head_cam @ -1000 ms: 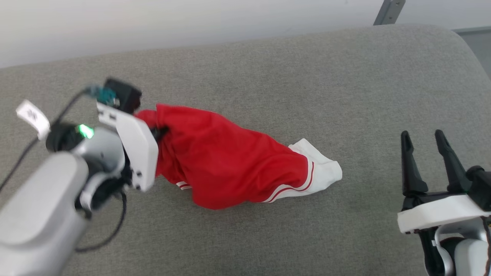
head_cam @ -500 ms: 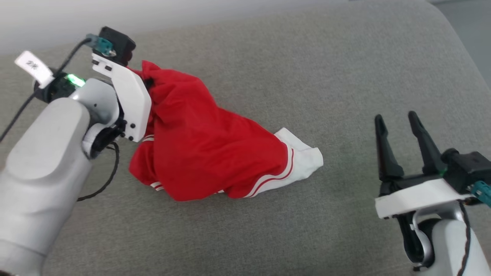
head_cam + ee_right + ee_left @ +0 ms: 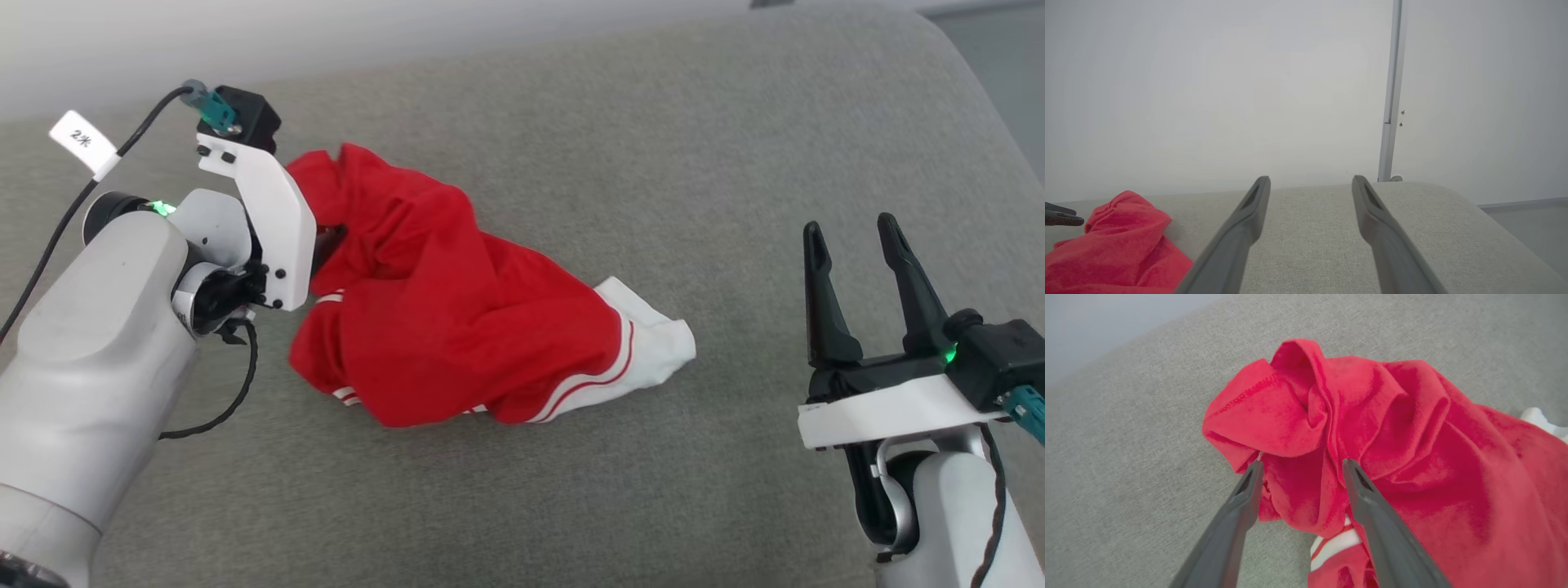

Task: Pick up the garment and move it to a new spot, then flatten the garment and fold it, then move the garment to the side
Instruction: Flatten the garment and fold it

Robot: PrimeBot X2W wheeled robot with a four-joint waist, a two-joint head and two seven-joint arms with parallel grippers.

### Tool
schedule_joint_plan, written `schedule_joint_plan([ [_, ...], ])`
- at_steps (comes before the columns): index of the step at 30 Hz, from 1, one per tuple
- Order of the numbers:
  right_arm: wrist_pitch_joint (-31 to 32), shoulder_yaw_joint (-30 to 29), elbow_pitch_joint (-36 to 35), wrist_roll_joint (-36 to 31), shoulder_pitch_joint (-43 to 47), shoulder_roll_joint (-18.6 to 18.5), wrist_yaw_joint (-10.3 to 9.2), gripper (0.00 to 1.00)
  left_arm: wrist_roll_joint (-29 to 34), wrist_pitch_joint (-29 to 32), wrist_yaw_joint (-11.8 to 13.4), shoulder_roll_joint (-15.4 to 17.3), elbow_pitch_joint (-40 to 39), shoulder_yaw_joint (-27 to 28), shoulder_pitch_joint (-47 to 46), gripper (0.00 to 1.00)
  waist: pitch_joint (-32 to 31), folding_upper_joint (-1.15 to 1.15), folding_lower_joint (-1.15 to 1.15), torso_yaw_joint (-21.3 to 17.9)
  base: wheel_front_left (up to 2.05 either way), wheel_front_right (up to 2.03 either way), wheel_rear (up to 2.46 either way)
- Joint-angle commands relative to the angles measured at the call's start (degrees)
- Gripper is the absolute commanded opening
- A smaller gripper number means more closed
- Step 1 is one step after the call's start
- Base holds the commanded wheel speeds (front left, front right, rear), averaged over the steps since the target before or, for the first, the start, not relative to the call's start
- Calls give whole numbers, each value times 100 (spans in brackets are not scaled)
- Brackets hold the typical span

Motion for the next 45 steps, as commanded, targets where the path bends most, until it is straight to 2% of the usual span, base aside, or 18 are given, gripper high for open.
schedule_joint_plan([
  [1,-52,-21,-38,-69,62,4,-2,100,-52,111,-12,46,-104,-61,-50,100,-143,0,0,137,0,0,0],
  [5,-35,-143,-112,-141,170,2,-2,100,-288,469,-6,190,-383,-91,120,100,-358,0,0,330,0,0,0],
  [10,63,-294,-229,-172,292,2,-2,100,-528,1146,225,360,-974,-191,506,100,-546,0,0,549,0,0,0],
  [14,145,-319,-341,-155,306,1,-2,100,-616,1395,455,457,-1540,-245,868,100,-541,0,0,602,0,0,0],
  [20,228,-200,-449,-82,161,2,-2,100,-704,1265,606,499,-1789,-206,1155,100,-303,0,0,430,0,0,0],
  [24,237,-151,-449,-6,75,2,-2,100,-806,1139,633,420,-1514,-123,1210,100,-119,0,0,257,0,0,0],
  [28,183,-142,-399,50,54,3,-2,100,-783,927,555,375,-1042,-87,1165,100,-15,0,0,142,0,0,0],
  [29,174,-143,-388,48,54,2,-2,100,-887,946,511,310,-888,-59,1204,92,-8,0,0,133,0,0,0],
  [30,174,-146,-377,47,59,3,-2,100,-924,979,451,279,-775,-78,1220,0,-6,0,0,130,0,0,0],
  [34,151,-233,-350,47,120,3,-2,100,-966,1007,319,217,-426,-140,1160,0,-46,0,0,222,0,0,0],
  [39,177,-314,-339,1,199,2,-2,100,-992,891,258,401,-431,19,1037,0,-178,0,0,416,0,0,0],
  [43,217,-415,-348,-31,307,1,-2,100,-1011,846,409,717,-738,129,1175,0,-338,0,0,642,0,0,0],
  [45,254,-459,-357,-31,357,1,-2,100,-1110,917,576,923,-988,221,1316,0,-416,0,0,758,0,0,0],
])
